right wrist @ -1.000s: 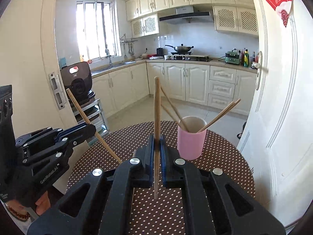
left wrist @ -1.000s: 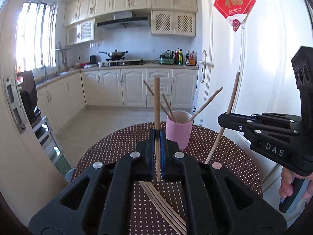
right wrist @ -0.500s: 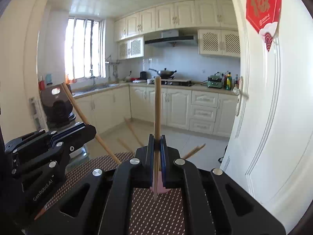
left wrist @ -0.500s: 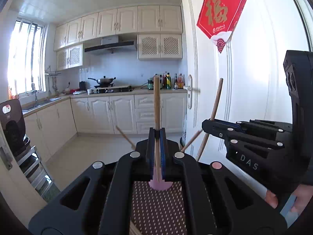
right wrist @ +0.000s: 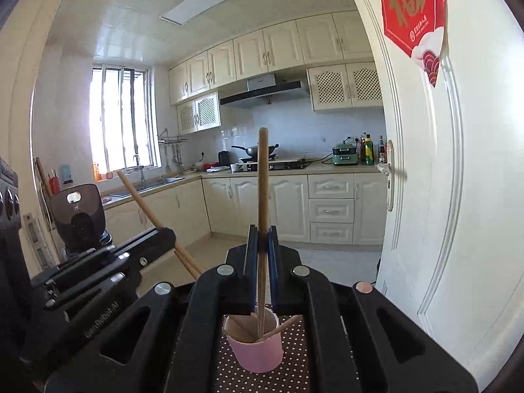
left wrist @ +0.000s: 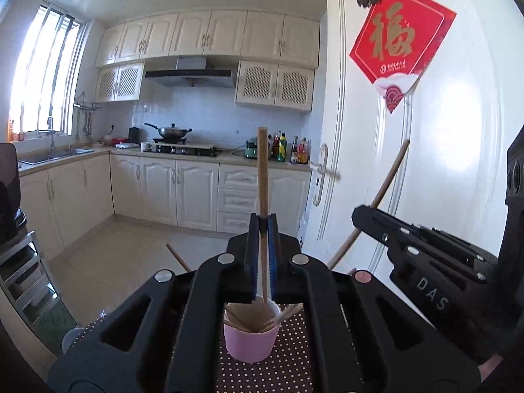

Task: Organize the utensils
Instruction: 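Open both grippers to release the chopsticks inside the pink cup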

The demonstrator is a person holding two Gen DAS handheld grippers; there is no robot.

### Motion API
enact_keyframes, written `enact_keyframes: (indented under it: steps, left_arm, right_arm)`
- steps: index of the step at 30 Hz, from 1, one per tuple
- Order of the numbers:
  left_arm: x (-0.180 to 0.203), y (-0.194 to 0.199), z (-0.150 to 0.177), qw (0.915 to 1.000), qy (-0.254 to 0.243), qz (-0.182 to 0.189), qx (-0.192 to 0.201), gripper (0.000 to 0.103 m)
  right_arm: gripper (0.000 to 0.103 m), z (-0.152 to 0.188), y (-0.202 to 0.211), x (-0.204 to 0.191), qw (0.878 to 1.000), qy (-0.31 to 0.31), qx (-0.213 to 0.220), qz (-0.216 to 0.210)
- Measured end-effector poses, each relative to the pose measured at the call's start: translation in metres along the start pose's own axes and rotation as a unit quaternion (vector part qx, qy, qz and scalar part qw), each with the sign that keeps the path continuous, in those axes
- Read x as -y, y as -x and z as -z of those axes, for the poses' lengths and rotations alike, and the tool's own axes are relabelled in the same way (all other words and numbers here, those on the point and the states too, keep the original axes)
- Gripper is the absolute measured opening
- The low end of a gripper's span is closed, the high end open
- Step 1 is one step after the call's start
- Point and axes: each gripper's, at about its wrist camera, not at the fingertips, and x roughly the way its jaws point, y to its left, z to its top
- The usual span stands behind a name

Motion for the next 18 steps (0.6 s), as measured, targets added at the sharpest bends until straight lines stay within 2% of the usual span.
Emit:
enact_keyframes:
  steps: [13, 18]
  left_arm:
    - [-0.003, -0.029, 0.034, 0.9981, -0.017, 0.002, -0.059, 0.005]
    - [0.001, -0.027, 0.04, 0.9973, -0.039, 0.0, -0.062, 0.006]
  right_arm:
    - [0.004, 0.016, -0.02, -0.011, 0.999, 0.011, -0.032, -0.01]
    - [0.004, 0.019, -0.024, -0.008, 0.999, 0.009, -0.041, -0.01]
